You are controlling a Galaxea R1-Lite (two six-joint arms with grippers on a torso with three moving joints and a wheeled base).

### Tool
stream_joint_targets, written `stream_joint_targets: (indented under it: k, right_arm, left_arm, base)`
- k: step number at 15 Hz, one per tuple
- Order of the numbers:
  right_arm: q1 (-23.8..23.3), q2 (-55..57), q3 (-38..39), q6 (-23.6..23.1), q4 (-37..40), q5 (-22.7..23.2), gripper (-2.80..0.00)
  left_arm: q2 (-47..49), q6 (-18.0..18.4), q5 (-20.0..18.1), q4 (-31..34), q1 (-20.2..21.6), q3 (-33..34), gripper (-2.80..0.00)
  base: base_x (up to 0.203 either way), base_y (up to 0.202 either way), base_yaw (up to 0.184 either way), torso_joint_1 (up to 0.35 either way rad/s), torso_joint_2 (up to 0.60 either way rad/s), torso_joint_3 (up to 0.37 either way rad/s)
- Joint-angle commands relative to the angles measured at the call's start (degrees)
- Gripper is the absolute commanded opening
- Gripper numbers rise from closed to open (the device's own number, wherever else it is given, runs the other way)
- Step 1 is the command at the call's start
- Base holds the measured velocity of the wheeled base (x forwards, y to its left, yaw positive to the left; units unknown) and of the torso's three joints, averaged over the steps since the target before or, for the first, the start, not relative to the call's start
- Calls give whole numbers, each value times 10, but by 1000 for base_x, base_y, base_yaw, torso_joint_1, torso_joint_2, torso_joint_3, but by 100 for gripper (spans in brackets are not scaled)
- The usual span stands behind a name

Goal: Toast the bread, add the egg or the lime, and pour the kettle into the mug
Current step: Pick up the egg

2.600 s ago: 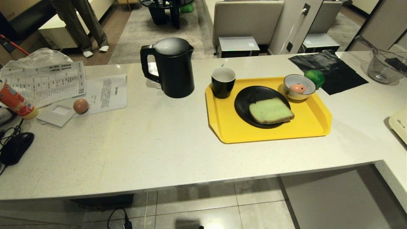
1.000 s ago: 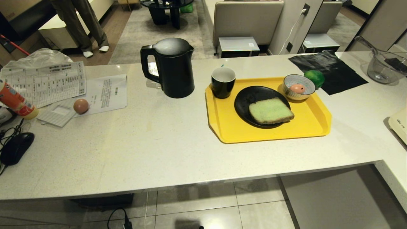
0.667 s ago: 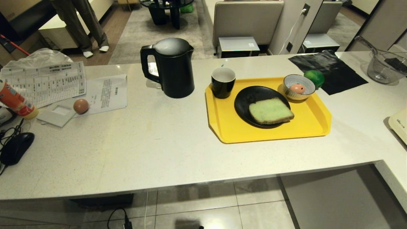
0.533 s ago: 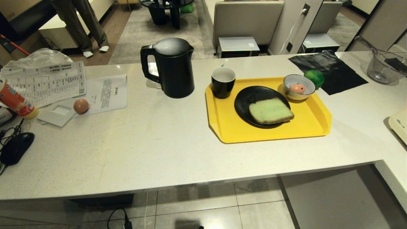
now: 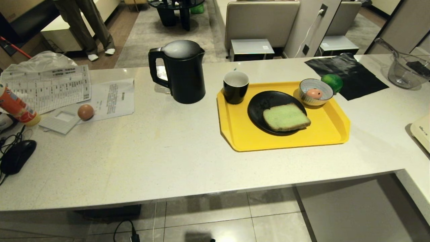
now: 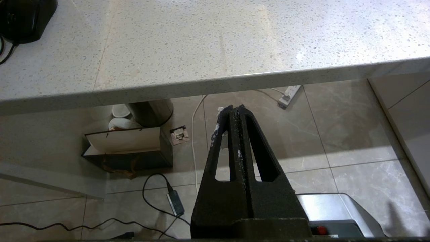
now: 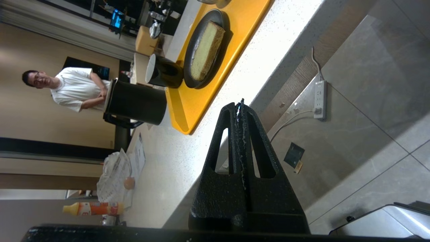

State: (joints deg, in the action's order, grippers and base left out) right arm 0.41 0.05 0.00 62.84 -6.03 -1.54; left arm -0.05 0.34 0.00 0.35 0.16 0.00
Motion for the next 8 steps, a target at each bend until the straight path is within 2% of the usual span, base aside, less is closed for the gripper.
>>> stream_joint_targets:
  k: [1, 8]
  right_arm:
    - [0, 1, 11, 4, 0, 0, -280]
    - [0, 1, 11, 4, -1, 0, -280]
  left_arm:
    - [0, 0, 0, 0, 0, 1, -280]
    - [0, 0, 0, 0, 0, 1, -280]
  base:
    - [0, 0, 0, 0, 0, 0]
    - [0, 0, 0, 0, 0, 0]
